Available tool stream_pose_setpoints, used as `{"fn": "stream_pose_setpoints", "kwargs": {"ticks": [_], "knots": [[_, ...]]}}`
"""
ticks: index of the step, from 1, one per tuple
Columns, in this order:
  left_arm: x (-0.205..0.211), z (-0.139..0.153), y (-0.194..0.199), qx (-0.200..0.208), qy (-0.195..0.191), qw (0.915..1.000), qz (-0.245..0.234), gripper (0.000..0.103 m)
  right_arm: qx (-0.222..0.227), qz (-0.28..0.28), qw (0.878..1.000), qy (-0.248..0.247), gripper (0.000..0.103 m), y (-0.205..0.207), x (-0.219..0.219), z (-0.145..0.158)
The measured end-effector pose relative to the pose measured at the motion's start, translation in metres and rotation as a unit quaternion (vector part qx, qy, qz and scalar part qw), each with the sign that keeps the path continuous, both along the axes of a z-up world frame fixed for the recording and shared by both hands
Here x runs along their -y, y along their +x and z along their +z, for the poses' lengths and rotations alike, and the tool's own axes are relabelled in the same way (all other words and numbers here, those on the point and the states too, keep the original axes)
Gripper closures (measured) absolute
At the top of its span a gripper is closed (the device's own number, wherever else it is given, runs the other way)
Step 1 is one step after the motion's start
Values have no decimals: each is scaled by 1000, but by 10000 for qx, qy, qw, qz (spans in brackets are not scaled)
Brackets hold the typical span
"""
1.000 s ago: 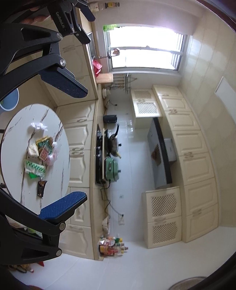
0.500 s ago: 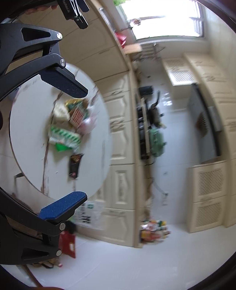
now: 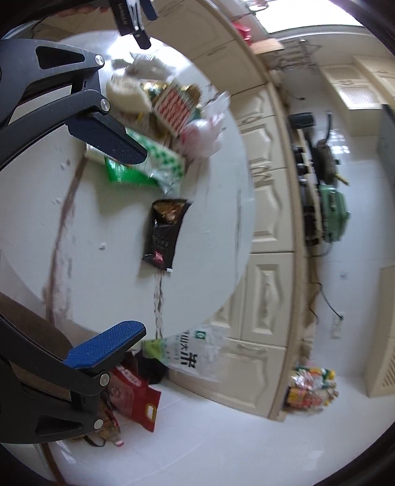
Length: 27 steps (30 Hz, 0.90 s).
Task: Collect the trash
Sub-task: 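Grasp the clear plastic wrap with the left tool while the right tool grasps the black snack bag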
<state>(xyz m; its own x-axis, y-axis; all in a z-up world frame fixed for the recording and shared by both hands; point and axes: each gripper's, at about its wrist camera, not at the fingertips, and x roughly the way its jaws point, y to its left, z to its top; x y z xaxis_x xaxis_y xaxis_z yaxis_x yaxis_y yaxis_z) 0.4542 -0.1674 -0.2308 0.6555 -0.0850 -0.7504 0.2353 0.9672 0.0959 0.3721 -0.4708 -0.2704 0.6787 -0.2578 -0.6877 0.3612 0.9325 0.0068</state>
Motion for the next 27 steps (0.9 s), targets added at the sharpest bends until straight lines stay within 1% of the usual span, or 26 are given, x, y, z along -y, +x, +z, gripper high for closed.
{"fn": "stream_pose_setpoints", "kwargs": {"ticks": [4, 8, 9, 10, 12, 13, 14, 15, 16, 17, 18, 19, 20, 23, 25, 26, 27], "knots": [[10, -13, 36, -288, -97, 9995, -61, 1, -384, 250, 9989, -16, 0, 28, 11, -23], [16, -26, 61, -367, -44, 9993, -88, 3, -690, 640, 9953, -220, 0, 58, 17, -39], [17, -28, 65, -394, -69, 9992, -84, 6, -741, 732, 9942, -265, 0, 63, 18, -43], [16, -30, 73, -449, -211, 9987, -123, 7, -856, 798, 9926, -316, 0, 71, 20, -48], [12, -34, 74, -468, -420, 9979, -165, 17, -1006, 946, 9903, -180, 0, 81, 23, -53], [11, -35, 76, -413, -389, 9982, -185, 20, -959, 1011, 9901, -140, 0, 84, 24, -52], [11, -34, 76, -364, -437, 9980, -276, 33, -984, 1058, 9894, -165, 0, 87, 24, -52], [10, -34, 77, -352, -457, 9978, -337, 45, -1121, 1068, 9877, -215, 0, 92, 24, -55], [11, -33, 79, -345, -470, 9975, -405, 52, -1237, 1052, 9864, -266, 0, 96, 26, -59], [9, -33, 76, -342, -491, 9971, -463, 67, -1310, 1064, 9855, -154, 1, 99, 29, -62], [9, -33, 75, -354, -520, 9965, -543, 77, -1300, 1139, 9849, 22, 8, 100, 32, -63], [6, -34, 73, -363, -540, 9961, -604, 78, -1283, 1208, 9842, 145, 13, 101, 34, -64], [4, -34, 71, -340, -514, 9960, -650, 81, -1255, 1183, 9849, 120, 16, 102, 35, -63], [-2, -36, 63, -345, -618, 9948, -729, 86, -1244, 1204, 9848, 115, 19, 101, 36, -62], [-6, -38, 63, -376, -696, 9937, -788, 88, -1220, 1230, 9849, 40, 25, 98, 34, -61], [-11, -33, 57, -380, -741, 9933, -797, 88, -1213, 1258, 9846, 3, 31, 99, 33, -60], [-14, -31, 54, -390, -795, 9928, -810, 88, -1162, 1363, 9838, 88, 72, 96, 31, -58]]}}
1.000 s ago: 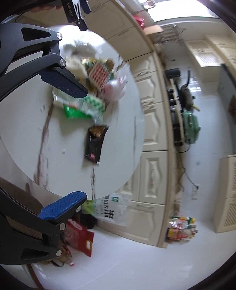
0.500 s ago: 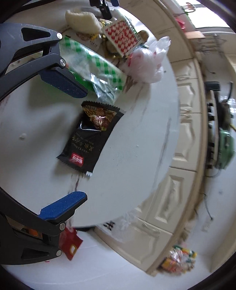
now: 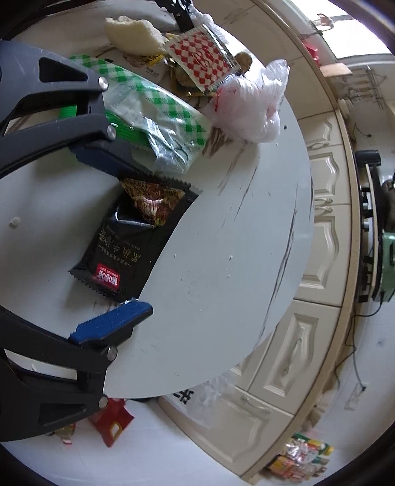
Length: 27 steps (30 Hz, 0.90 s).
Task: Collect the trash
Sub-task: 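Grasp the clear plastic wrap with the left tool while the right tool grasps the black snack bag, then carry both items over the blue bin and open both tools to drop them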
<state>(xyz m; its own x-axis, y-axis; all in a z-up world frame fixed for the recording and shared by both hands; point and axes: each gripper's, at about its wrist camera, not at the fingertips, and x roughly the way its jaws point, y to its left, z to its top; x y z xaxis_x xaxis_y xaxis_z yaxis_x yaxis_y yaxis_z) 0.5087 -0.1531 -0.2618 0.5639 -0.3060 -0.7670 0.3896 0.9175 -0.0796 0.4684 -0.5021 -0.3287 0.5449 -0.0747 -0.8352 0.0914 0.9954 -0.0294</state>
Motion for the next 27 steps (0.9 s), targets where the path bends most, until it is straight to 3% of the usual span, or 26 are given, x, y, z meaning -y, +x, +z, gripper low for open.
{"fn": "stream_pose_setpoints", "kwargs": {"ticks": [1, 5, 12, 22, 27], "knots": [[-3, 1, -1, -3, -62, 10000, -33, 88, 113, 84, 9997, 202, 72, -2, -2, 4], [-9, 16, -15, 102, -152, 9998, -86, 88, 19, 64, 10000, 32, 73, -2, -9, -3], [-30, 42, -43, 292, -432, 9985, -189, 88, 340, -46, 9993, 176, 80, -18, -12, 6], [-62, 74, -80, 493, -661, 9963, -237, 88, 723, 31, 9973, 90, 81, -35, -40, 54], [-91, 92, -98, 608, -834, 9945, -154, 88, 1141, 342, 9929, 39, 81, -40, -78, 90]]}}
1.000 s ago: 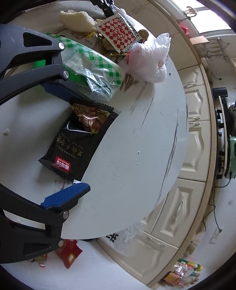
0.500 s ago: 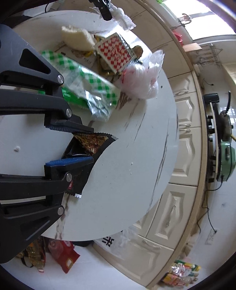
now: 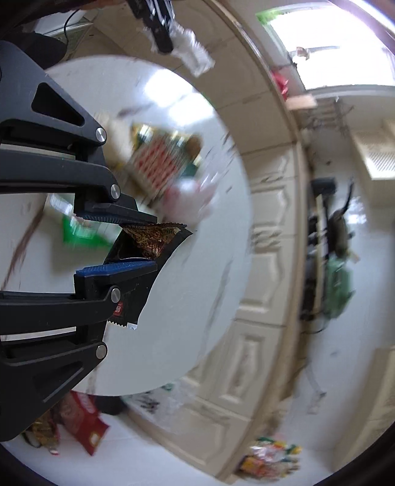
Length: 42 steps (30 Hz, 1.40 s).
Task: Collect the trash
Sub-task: 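Carry both items over the blue bin and open both tools to drop them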
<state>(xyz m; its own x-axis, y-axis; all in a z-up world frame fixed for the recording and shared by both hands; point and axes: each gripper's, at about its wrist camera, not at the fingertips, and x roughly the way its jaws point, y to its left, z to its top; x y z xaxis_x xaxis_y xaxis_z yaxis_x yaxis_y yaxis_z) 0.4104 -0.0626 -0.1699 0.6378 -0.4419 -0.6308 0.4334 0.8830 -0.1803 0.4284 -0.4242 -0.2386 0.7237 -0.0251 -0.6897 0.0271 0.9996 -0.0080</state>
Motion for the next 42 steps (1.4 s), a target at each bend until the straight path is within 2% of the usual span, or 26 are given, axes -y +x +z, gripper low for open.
{"fn": "stream_pose_setpoints", "kwargs": {"ticks": [4, 9, 13, 16, 19, 22, 27, 31, 34, 35, 37, 42], "knots": [[-27, 11, -15, 103, -142, 9997, 141, 88, 336, 474, 9983, 34, 81, 0, -53, 32], [-83, 19, -31, 226, -205, 9984, 483, 88, 573, 1220, 9906, 242, 81, 10, -133, 52], [-143, 12, -37, 207, -187, 9949, 970, 88, 619, 1944, 9778, 480, 81, 27, -213, 50], [-193, -2, -36, 59, -192, 9893, 1442, 88, 516, 2436, 9665, 624, 81, 40, -273, 32], [-237, -26, -30, -195, -213, 9808, 1931, 88, 261, 2853, 9547, 809, 81, 61, -330, 5], [-266, -55, -21, -550, -161, 9735, 2213, 88, -142, 3099, 9461, 924, 81, 85, -377, -34], [-300, -108, 0, -1189, -153, 9632, 2406, 88, -1117, 3192, 9336, 1186, 81, 133, -428, -123], [-314, -152, 27, -1664, 6, 9553, 2445, 88, -1737, 3083, 9259, 1326, 80, 168, -443, -188], [-326, -180, 46, -2042, -177, 9499, 2362, 88, -2057, 2939, 9221, 1451, 79, 191, -446, -226], [-326, -187, 52, -2141, -110, 9474, 2378, 88, -2162, 2880, 9205, 1514, 79, 200, -446, -240], [-334, -198, 64, -2257, 17, 9449, 2370, 88, -2287, 2785, 9208, 1490, 76, 214, -445, -257], [-340, -227, 91, -2597, 39, 9378, 2302, 88, -2384, 2694, 9207, 1513, 75, 238, -442, -293]]}}
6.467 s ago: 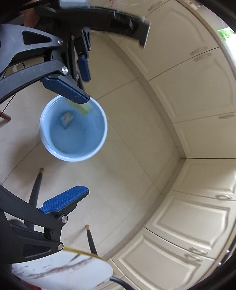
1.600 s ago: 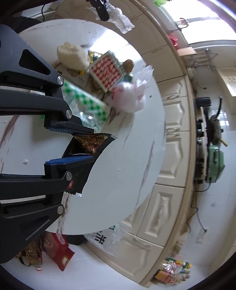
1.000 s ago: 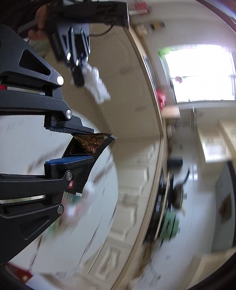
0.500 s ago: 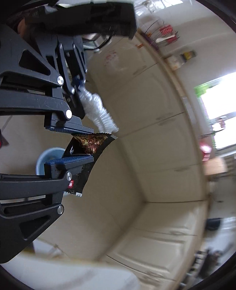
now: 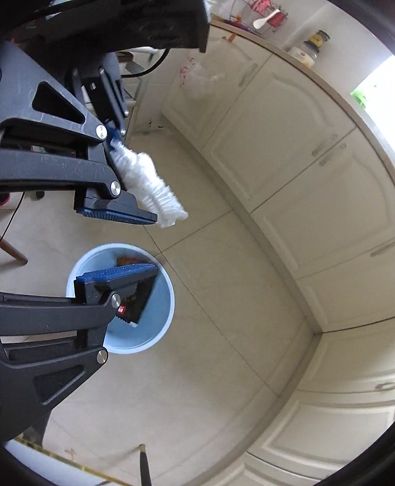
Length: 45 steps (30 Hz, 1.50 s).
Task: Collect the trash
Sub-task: 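Carry both items over the blue bin and open both tools to drop them, then move both tools back toward the remaining trash on the table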
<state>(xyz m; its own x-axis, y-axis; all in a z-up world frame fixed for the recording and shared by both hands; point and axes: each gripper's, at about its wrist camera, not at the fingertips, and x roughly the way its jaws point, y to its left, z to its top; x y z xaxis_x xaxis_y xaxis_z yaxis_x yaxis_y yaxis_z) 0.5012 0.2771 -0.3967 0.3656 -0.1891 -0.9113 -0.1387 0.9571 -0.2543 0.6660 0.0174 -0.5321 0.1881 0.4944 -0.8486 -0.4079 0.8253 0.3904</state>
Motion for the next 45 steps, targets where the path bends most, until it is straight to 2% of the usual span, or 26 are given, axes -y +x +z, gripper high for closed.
{"fn": "stream_pose_setpoints", "kwargs": {"ticks": [2, 4, 7, 8, 10, 12, 14, 16, 20, 23, 26, 28, 31, 33, 37, 40, 42, 45], "knots": [[5, -7, 8, -120, -3, 9999, -47, 88, 21, -33, 10000, -48, 71, 4, 0, -7], [6, -16, 16, -224, 47, 9997, -126, 88, 21, -135, 9998, -135, 58, 8, 3, -10], [14, -19, 39, -367, 101, 9992, -145, 84, 181, -338, 9989, -261, 45, 7, 5, -9], [15, -21, 45, -388, 144, 9990, -164, 83, 223, -412, 9984, -310, 44, 7, 8, -7], [18, -21, 50, -446, 239, 9986, -164, 74, 269, -493, 9978, -354, 41, 7, 13, -4], [19, -16, 52, -404, 221, 9989, -124, 47, 363, -548, 9969, -441, 39, 7, 16, 2], [20, -13, 54, -293, 279, 9992, -59, 40, 452, -576, 9962, -470, 38, 5, 20, 8], [23, -12, 53, -255, 271, 9993, -24, 40, 492, -653, 9955, -475, 33, 4, 22, 12], [24, -4, 49, -215, 88, 9997, 34, 40, 661, -776, 9937, -455, 31, 3, 19, 29], [15, 20, 34, -92, 206, 9994, 259, 40, 793, -803, 9928, -408, 30, -4, 20, 46], [9, 61, 14, 301, 355, 9974, 551, 40, 1029, -769, 9908, -417, 25, -15, 19, 71], [8, 93, -4, 641, 540, 9939, 712, 39, 1261, -785, 9881, -413, 14, -26, 19, 95], [12, 149, -33, 1221, 969, 9833, 935, 37, 1686, -803, 9818, -349, 10, -46, 19, 135], [19, 178, -50, 1522, 1154, 9761, 1037, 31, 1983, -840, 9760, -331, 10, -63, 22, 164], [51, 243, -95, 2292, 1419, 9568, 1087, 22, 2564, -949, 9617, -215, 0, -106, 35, 226], [92, 275, -126, 2746, 1590, 9435, 952, 18, 2962, -1068, 9490, -175, 0, -138, 48, 266], [121, 301, -153, 3125, 1665, 9311, 871, 7, 3258, -1204, 9375, -204, 0, -165, 62, 295], [152, 323, -200, 3608, 1664, 9143, 784, 3, 3613, -1406, 9214, -259, 0, -206, 85, 333]]}}
